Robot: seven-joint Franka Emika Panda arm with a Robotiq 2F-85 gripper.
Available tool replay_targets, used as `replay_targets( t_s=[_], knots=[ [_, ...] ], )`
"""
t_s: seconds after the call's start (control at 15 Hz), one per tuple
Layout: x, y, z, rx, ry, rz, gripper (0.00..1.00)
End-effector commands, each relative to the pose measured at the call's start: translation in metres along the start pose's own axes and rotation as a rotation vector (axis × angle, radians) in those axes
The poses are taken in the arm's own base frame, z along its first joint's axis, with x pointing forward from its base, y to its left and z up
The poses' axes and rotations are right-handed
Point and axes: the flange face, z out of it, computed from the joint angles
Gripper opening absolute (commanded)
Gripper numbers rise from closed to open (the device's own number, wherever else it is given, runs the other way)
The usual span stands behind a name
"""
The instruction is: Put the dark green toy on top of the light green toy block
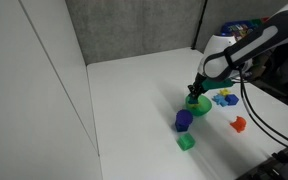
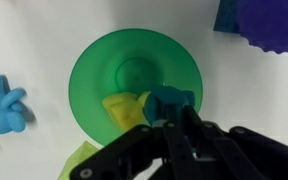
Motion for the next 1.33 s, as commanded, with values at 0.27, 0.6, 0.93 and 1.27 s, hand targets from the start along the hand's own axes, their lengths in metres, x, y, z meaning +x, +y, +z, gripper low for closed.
replay_targets(
  t_s=[0.27, 0.6, 0.93, 1.27],
  knots=[
    [0.031, 0.013, -0.042, -0.019, 0.073, 0.038, 0.05],
    [0.059, 0.054, -0.033, -0.056, 0.135, 0.106, 0.05],
    [0.081, 0.082, -0.01, -0.1, 0.196, 0.15, 0.06],
    [0.104, 0.092, 0.011, -0.122, 0.229, 0.174, 0.06]
  ],
)
